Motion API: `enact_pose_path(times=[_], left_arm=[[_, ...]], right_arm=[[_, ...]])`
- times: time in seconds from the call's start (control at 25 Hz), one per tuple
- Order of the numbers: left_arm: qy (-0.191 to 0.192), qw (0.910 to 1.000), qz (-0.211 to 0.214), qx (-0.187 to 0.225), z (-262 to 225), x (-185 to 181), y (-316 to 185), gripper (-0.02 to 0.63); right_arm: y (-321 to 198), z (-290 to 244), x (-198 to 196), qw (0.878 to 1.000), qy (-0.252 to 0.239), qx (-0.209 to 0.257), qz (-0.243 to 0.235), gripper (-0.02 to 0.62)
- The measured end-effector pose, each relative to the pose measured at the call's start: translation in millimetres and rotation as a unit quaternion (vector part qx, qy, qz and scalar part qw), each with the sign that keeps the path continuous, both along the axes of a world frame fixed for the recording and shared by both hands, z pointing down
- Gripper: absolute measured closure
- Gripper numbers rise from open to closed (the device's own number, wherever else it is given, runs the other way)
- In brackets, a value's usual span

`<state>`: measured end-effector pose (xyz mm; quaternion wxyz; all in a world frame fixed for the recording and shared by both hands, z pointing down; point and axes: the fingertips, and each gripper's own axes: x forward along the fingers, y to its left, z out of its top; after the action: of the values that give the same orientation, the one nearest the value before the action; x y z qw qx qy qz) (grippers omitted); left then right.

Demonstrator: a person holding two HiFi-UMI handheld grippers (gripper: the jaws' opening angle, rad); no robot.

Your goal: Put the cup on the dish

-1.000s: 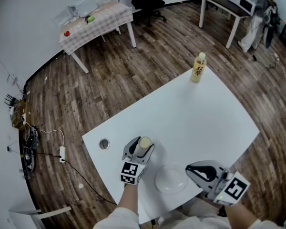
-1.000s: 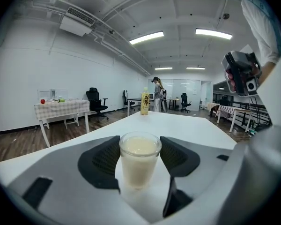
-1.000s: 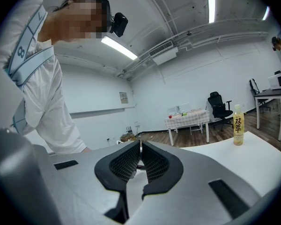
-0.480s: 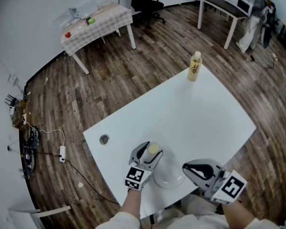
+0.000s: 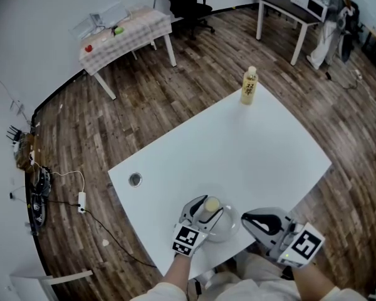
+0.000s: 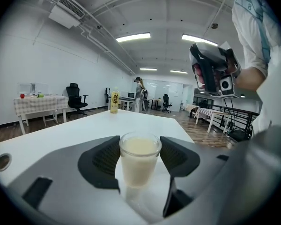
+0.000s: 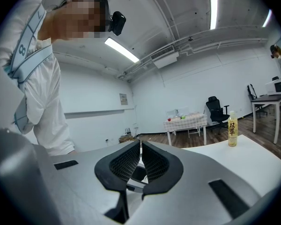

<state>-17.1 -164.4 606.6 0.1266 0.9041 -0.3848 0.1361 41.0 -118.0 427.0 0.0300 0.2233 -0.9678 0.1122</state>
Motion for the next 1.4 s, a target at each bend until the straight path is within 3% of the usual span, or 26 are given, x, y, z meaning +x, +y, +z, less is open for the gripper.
enact_pose_path(times=[0.52, 1.4], left_arm=[[-0.02, 0.999, 0.03, -0.027, 27, 36, 44, 0.341], [-0.013, 0.9988, 0.047, -0.01, 26, 38, 53, 0.333]], right_arm=[[17, 5, 19, 1.0, 0.009, -0.006, 0.004, 0.561], [23, 5, 19, 1.0, 0.011, -0.005, -0.001, 0.561]])
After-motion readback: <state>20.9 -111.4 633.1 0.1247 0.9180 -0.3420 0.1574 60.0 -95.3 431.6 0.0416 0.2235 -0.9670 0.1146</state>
